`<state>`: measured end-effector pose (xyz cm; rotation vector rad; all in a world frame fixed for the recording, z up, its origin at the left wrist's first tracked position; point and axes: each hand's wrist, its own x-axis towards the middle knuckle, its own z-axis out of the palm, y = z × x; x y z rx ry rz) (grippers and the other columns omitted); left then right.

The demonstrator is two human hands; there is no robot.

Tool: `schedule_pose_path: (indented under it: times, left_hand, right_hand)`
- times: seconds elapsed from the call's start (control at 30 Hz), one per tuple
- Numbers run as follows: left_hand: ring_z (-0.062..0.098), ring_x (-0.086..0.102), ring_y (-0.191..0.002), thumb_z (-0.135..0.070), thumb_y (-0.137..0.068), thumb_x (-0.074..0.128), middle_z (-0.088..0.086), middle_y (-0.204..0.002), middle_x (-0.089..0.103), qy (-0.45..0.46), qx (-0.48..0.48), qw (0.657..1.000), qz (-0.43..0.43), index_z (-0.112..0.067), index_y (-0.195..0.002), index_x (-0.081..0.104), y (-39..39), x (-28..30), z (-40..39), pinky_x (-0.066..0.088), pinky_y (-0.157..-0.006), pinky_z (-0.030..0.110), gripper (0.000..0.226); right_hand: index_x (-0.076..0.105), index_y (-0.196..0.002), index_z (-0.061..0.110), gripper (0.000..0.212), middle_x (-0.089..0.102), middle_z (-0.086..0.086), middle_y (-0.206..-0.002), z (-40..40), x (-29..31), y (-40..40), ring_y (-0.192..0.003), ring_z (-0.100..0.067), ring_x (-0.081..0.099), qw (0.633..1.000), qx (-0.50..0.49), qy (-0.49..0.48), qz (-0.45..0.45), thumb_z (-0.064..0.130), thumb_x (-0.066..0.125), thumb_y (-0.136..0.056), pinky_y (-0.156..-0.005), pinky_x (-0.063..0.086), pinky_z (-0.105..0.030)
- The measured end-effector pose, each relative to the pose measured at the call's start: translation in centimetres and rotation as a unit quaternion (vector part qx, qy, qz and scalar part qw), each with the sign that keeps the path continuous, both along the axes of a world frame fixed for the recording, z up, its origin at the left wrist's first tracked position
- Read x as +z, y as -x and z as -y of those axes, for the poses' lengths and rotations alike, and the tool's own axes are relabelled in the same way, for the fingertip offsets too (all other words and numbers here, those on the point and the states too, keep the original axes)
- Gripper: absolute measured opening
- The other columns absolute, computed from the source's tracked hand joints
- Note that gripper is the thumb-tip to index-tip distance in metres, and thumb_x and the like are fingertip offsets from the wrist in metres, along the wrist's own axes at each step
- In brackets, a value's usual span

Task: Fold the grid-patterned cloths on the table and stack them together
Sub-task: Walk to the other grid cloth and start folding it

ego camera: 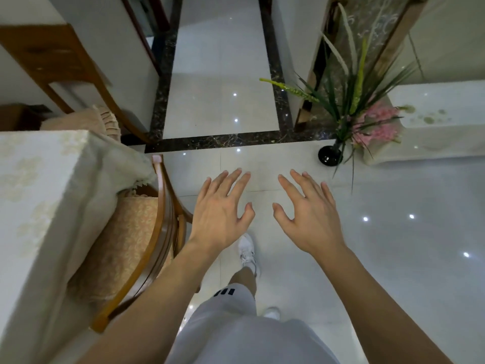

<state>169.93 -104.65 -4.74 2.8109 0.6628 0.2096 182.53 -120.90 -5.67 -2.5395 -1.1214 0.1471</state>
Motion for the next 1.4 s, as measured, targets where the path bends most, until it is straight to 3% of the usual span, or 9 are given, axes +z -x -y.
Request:
schedule_pose_path:
  times: [0.5, 0.8, 1.4]
  left_hand:
    - [0.025, 0.036, -0.144, -0.048, -0.092, 0.037, 0.003, -0.154, 0.042, 0.022, 0.090, 0.996, -0.005, -0.023, -0.150, 0.038, -12.1, -1.8, -20.4, 0.024, -0.120, 0.048, 0.063]
    - [0.027, 0.043, -0.139, -0.044, -0.091, 0.045, 0.005, -0.150, 0.048, 0.012, 0.146, 0.989, 0.020, -0.020, -0.148, 0.042, -14.7, -1.9, -29.1, 0.033, -0.116, 0.050, 0.061]
    - [0.023, 0.036, -0.143, -0.048, -0.092, 0.040, -0.001, -0.154, 0.044, 0.043, 0.332, 0.942, -0.037, -0.027, -0.151, 0.037, -20.0, -3.8, -44.7, 0.020, -0.120, 0.046, 0.062]
  right_hand:
    - [0.040, -0.150, 0.027, 0.066, 0.036, -0.003, -0.158, -22.8, 1.4, -15.5, -0.149, -0.023, 0.027, 0.995, 0.082, 0.056, 0.030, 0.056, 0.033, -0.092, -0.122, 0.015, -0.047]
    - [0.044, -0.148, 0.026, 0.065, 0.041, -0.004, -0.156, -34.0, 0.9, -18.7, -0.146, -0.024, 0.032, 0.986, 0.154, 0.048, 0.027, 0.055, 0.032, -0.092, -0.121, 0.023, -0.052]
    - [0.041, -0.150, 0.025, 0.066, 0.039, -0.006, -0.156, -57.7, -1.5, -27.4, -0.146, -0.026, 0.033, 0.935, 0.350, 0.053, 0.006, 0.054, 0.030, -0.092, -0.119, 0.026, -0.054]
